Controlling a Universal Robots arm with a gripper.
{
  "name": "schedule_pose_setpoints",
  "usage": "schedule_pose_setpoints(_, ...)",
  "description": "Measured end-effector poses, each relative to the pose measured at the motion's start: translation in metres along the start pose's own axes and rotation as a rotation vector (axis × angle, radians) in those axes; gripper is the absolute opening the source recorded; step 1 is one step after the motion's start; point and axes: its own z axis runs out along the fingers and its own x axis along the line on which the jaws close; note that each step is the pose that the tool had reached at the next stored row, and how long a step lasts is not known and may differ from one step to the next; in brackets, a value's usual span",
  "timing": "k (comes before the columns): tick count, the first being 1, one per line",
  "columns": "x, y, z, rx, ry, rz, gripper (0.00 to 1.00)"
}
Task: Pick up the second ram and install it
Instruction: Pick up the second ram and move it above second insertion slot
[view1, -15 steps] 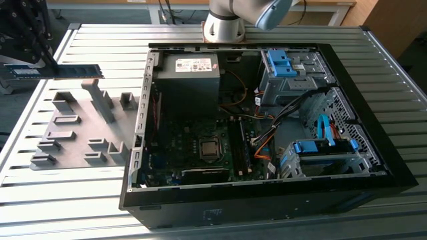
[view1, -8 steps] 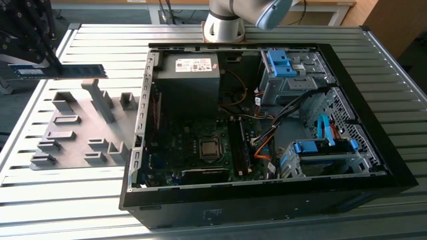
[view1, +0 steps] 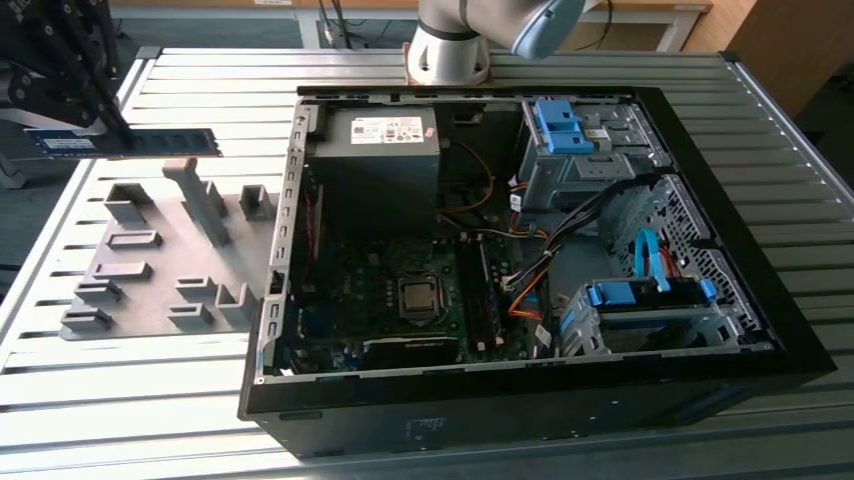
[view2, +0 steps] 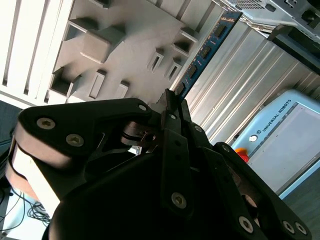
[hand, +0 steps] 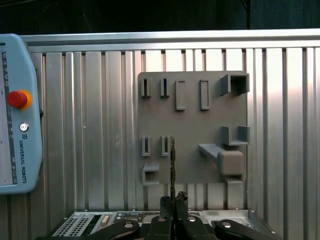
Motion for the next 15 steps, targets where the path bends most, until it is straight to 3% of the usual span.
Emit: schedule_pose_setpoints(15, -0.0005, -0.0149, 0.0004, 0.0, 0.0, 0.0, 0.14)
